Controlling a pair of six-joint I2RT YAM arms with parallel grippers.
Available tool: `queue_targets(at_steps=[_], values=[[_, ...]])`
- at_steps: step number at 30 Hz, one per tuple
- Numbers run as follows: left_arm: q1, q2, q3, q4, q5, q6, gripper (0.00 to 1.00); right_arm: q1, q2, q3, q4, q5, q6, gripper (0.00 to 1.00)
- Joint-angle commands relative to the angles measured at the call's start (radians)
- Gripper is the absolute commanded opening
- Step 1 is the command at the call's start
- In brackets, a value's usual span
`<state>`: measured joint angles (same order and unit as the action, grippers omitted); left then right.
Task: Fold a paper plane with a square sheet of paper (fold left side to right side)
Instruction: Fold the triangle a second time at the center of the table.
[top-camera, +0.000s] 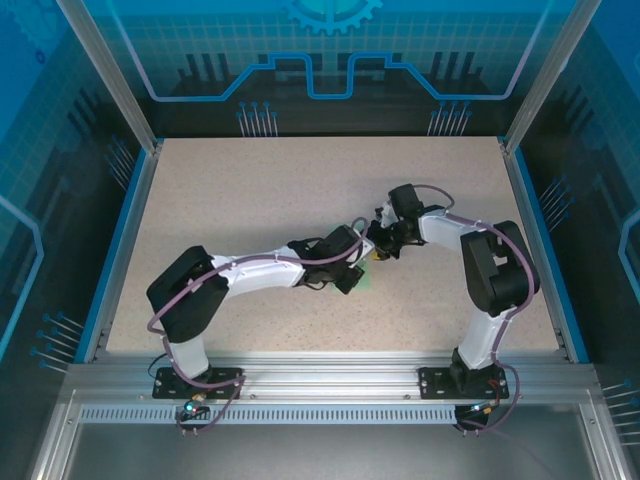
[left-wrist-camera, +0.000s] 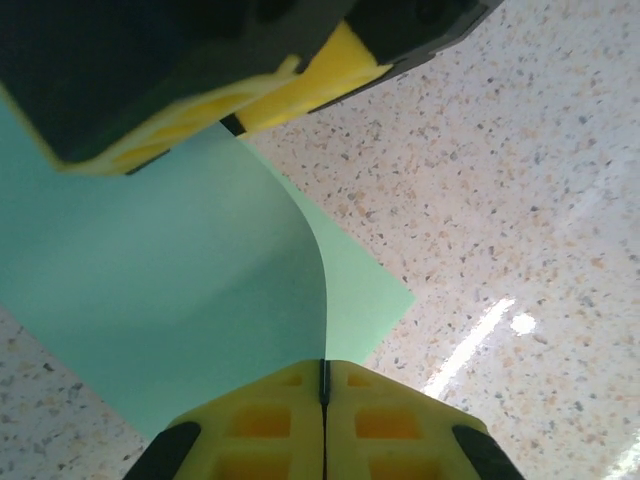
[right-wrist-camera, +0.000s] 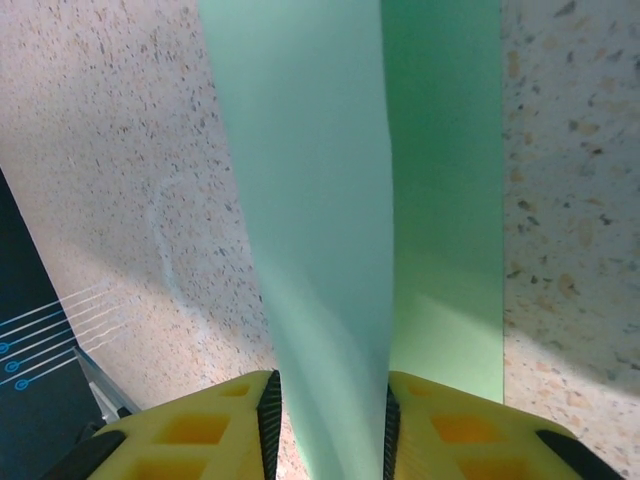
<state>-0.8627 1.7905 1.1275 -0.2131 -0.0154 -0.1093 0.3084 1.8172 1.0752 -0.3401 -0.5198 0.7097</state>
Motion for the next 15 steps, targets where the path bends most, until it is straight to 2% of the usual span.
queue_targets(at_steps=[1,4,7,11,15], values=[[0.042,-0.045,-0.043,0.077,0.170,-0.067,0.06,-0.016,-0.108,-0.005,0.012,0.071,-0.038,0.36],[0.084,-0.054,-0.071,0.112,0.232,-0.104,0.06,-0.033,-0.191,-0.052,0.009,0.122,-0.061,0.39],[0.120,-0.059,-0.094,0.135,0.272,-0.132,0.06,-0.039,-0.257,-0.121,0.015,0.147,-0.076,0.38],[0.148,-0.061,-0.104,0.139,0.287,-0.149,0.07,-0.019,-0.309,-0.238,0.081,0.115,-0.063,0.25],[0.165,-0.056,-0.107,0.127,0.280,-0.156,0.07,0.045,-0.305,-0.306,0.127,0.128,-0.035,0.08]])
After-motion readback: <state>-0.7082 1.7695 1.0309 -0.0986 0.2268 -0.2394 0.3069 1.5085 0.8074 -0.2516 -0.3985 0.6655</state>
